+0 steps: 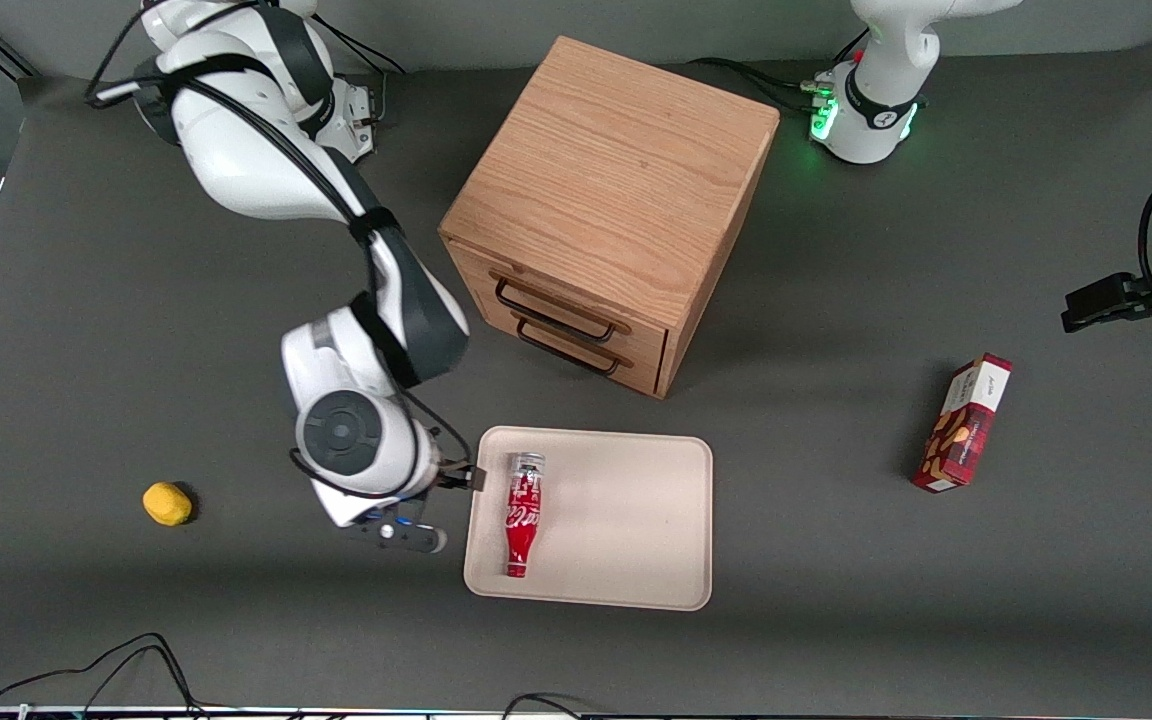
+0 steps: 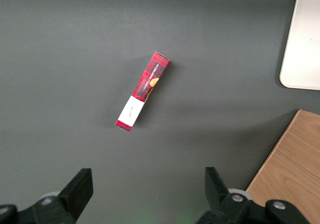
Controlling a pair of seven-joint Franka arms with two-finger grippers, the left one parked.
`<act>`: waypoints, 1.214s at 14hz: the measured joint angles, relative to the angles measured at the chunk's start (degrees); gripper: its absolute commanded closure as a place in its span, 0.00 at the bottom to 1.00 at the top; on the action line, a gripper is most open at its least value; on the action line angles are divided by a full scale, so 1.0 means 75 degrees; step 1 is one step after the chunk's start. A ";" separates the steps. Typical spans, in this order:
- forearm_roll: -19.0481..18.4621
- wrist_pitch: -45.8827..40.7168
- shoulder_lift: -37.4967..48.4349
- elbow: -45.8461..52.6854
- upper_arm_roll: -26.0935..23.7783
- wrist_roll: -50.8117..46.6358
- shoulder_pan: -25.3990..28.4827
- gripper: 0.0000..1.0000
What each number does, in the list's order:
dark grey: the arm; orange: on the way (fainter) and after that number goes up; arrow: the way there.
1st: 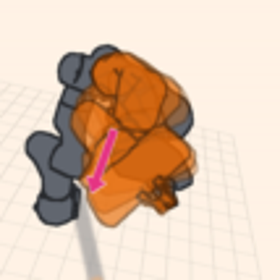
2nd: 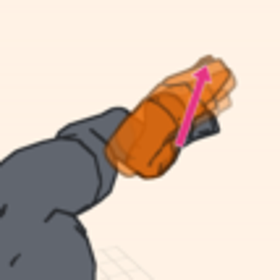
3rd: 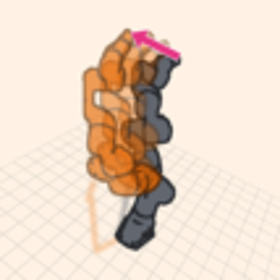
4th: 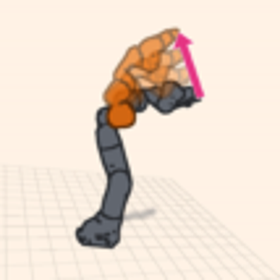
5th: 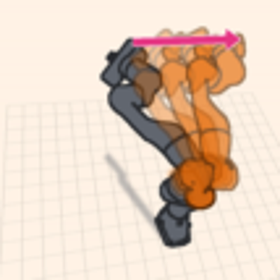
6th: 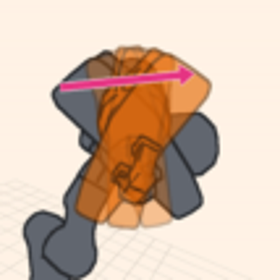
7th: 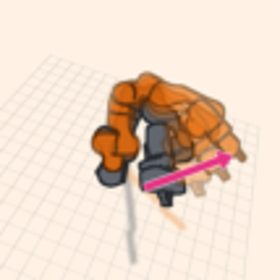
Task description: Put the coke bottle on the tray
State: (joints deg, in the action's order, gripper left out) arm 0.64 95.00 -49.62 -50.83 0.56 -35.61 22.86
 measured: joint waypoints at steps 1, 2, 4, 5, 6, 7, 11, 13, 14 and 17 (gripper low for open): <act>0.0026 -0.0148 0.0404 -0.0253 -0.0099 0.0022 -0.0244 0.00; 0.0038 -0.0220 0.0912 -0.0693 -0.0177 0.0149 -0.0489 0.00; 0.0054 -0.0237 0.2130 -0.1971 -0.0244 0.0655 -0.0886 0.00; 0.0056 -0.0219 0.2816 -0.2728 -0.0249 0.0884 -0.1051 0.00; 0.0057 -0.0195 0.3500 -0.3476 -0.0252 0.1136 -0.1215 0.00; 0.0057 -0.0175 0.4179 -0.4187 -0.0253 0.1407 -0.1388 0.00; 0.0057 -0.0334 0.6523 -0.6185 -0.0251 0.2716 -0.2338 0.00; 0.0057 -0.0595 0.6992 -0.6389 -0.0245 0.3314 -0.2719 0.00; 0.0057 -0.0668 0.7075 -0.6387 -0.0242 0.3454 -0.2807 0.00; 0.0057 -0.0815 0.7099 -0.6230 -0.0247 0.3529 -0.2842 0.00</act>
State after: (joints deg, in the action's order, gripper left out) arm 1.06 88.90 3.62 -97.55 -1.28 -9.15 1.54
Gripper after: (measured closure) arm 0.000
